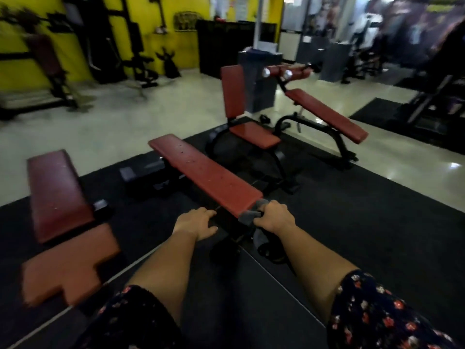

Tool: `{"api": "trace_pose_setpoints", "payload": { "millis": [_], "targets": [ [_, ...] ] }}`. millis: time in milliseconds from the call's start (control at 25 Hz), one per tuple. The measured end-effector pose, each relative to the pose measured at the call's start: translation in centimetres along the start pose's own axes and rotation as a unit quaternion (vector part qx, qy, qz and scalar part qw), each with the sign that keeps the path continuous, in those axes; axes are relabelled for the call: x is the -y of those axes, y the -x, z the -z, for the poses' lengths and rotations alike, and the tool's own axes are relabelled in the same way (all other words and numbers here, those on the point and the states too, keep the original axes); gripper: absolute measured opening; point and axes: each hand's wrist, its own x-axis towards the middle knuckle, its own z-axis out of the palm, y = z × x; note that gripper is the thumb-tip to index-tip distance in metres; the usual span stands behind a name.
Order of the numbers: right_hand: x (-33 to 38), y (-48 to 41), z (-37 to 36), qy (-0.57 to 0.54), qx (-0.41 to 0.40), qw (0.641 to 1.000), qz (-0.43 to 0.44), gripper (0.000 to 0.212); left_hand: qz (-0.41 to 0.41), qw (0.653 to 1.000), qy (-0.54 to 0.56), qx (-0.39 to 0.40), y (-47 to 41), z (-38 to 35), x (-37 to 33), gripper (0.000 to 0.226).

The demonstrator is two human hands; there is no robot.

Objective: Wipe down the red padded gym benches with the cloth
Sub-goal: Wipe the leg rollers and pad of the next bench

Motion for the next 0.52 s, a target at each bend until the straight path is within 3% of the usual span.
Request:
{"api": "trace_pose_setpoints", "payload": {
  "millis": [320,520],
  "targets": [
    [13.7,2.4,-4.4,0.05,0.075,0.966,0.242,0.044,0.238,0.968,0.072,0.001,15.8,-3.1,9.0,0.061],
    [21.0,7.7,-6.6,0.073,0.086,0.941,0.32,0.041,0.32,0.943,0.091,-0.011,24.4,-5.0,11.3,0.06]
  ]
}}
